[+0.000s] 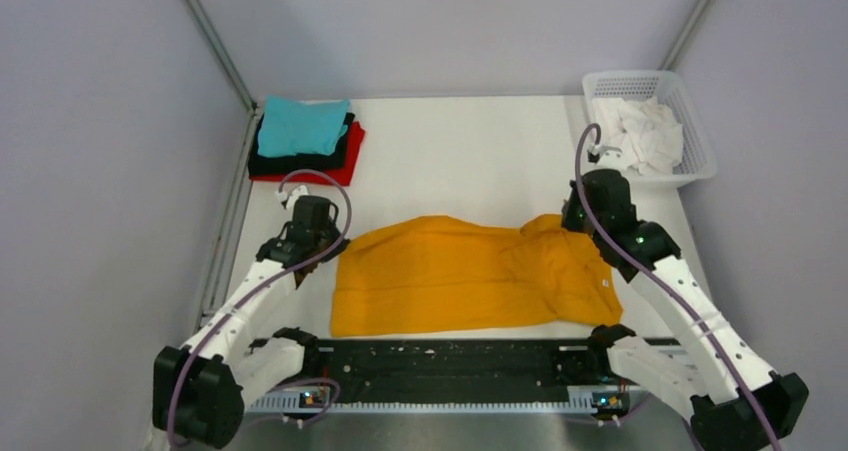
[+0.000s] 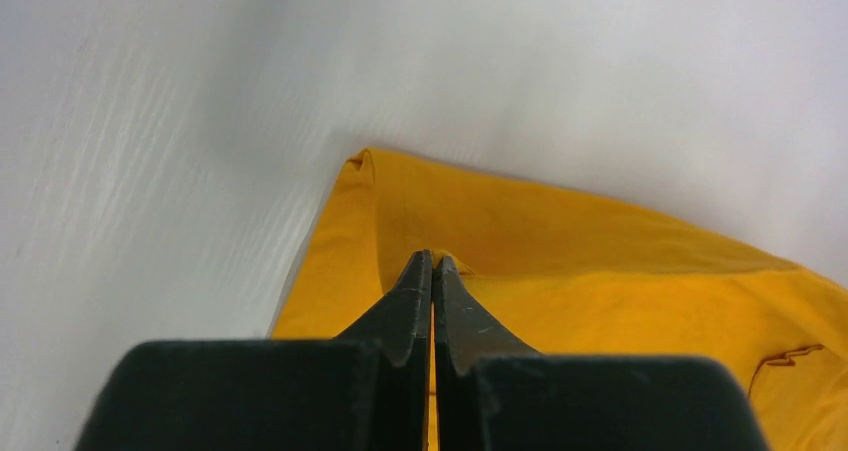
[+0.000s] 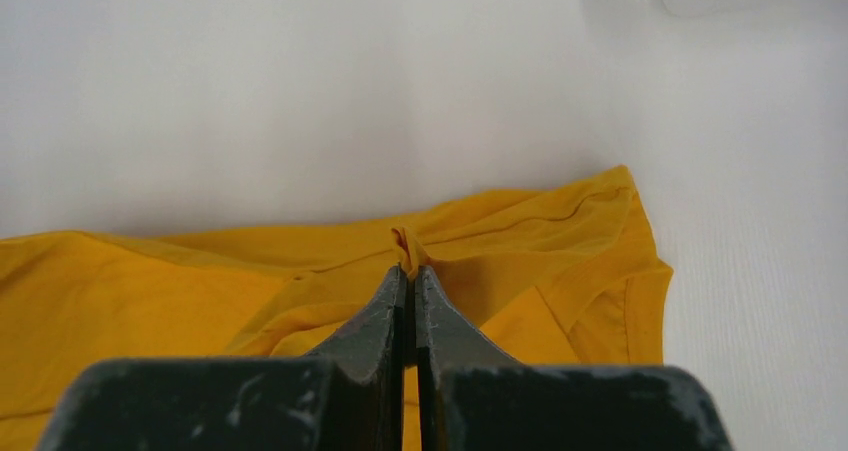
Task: Fold and stack the t-shirts
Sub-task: Fold the other side of the tshirt into a rectangle, then rotate the tshirt 90 degrees
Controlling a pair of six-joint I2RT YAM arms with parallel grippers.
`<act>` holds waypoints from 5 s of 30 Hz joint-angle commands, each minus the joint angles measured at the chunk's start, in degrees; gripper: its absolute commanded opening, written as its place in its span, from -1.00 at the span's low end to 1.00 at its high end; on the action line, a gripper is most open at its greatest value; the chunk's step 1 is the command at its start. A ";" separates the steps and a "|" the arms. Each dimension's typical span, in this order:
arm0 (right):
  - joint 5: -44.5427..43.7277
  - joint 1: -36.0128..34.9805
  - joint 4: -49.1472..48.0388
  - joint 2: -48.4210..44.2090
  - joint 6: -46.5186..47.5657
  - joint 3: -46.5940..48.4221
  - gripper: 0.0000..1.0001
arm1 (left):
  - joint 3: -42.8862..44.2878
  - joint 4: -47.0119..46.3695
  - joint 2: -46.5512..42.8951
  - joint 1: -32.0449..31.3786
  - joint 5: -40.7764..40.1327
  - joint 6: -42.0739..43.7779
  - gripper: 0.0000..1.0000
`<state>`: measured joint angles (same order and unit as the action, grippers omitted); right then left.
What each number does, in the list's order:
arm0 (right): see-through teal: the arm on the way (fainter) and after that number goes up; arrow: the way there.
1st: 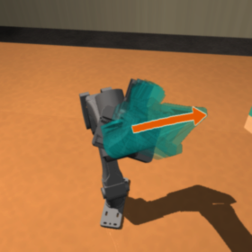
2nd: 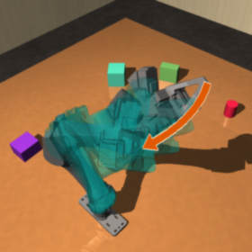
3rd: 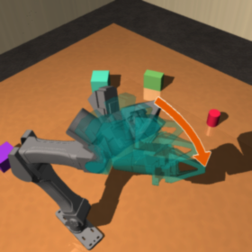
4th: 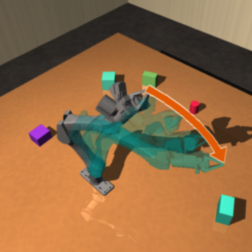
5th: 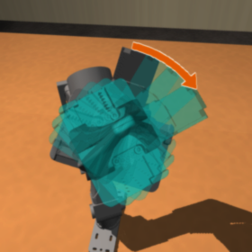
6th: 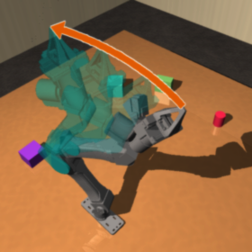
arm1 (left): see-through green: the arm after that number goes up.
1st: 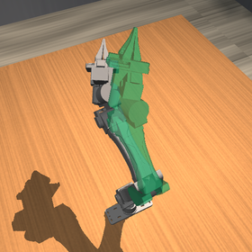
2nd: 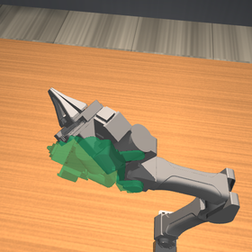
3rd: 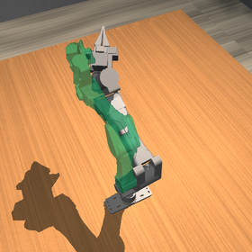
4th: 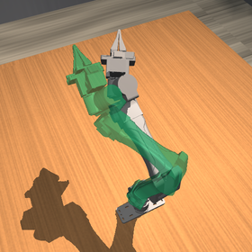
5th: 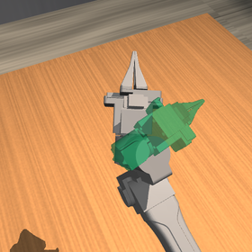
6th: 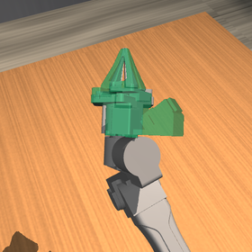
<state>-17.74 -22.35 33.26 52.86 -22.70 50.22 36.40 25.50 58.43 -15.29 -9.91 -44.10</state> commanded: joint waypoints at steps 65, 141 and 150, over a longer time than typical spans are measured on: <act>17.00 5.06 -32.79 44.53 -15.67 -0.89 0.98 | -8.07 -5.28 5.77 -9.13 12.20 -5.13 0.98; 26.06 -1.54 -11.25 81.91 12.41 68.12 0.98 | -4.95 -1.67 -2.48 -38.53 -11.16 -11.35 0.98; 20.12 2.87 -18.58 82.75 7.00 68.74 0.98 | -6.60 -3.86 -0.80 -37.01 -8.13 -11.41 0.98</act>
<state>5.87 -21.93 20.84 138.69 -12.88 118.02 31.16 24.62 56.93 -52.75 -19.09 -54.94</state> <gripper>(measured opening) 0.988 0.991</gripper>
